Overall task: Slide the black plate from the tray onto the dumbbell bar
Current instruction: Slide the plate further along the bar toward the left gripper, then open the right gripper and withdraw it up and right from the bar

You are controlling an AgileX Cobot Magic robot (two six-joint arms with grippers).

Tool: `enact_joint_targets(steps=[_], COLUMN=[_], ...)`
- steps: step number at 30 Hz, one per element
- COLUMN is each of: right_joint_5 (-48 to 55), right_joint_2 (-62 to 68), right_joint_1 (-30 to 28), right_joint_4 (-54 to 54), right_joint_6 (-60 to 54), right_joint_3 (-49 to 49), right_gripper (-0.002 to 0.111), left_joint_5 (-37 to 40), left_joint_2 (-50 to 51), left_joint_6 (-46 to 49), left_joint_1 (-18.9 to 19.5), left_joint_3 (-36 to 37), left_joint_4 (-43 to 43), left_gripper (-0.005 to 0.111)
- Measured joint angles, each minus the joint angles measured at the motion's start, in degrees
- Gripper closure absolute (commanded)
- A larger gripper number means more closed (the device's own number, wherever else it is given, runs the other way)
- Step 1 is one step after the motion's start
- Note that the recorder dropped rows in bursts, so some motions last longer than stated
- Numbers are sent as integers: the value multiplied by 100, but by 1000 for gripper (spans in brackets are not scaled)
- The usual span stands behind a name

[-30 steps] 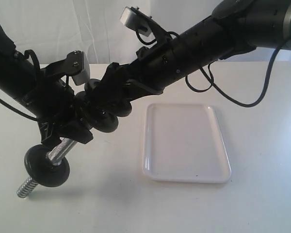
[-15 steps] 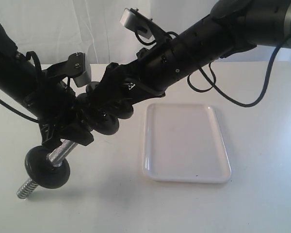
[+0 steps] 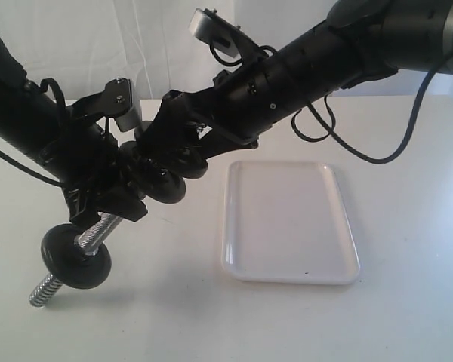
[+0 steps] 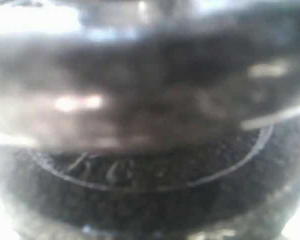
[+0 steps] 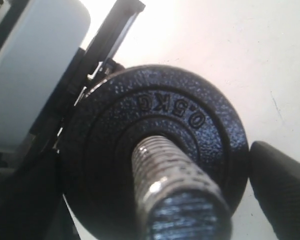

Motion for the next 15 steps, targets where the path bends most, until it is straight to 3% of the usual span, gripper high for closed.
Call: enact_joint_targets(steps=[15], right_joint_5=[-68], right_joint_2=[0], right_joint_1=[0], right_joint_4=[0], right_joint_6=[372], right_joint_3=[0], right_gripper=[18], left_joint_5=[-82], left_joint_2=[0], left_joint_6=[-21], left_joint_1=[0], left_joint_3=[0], left_joint_4=[-23], left_gripper=[107])
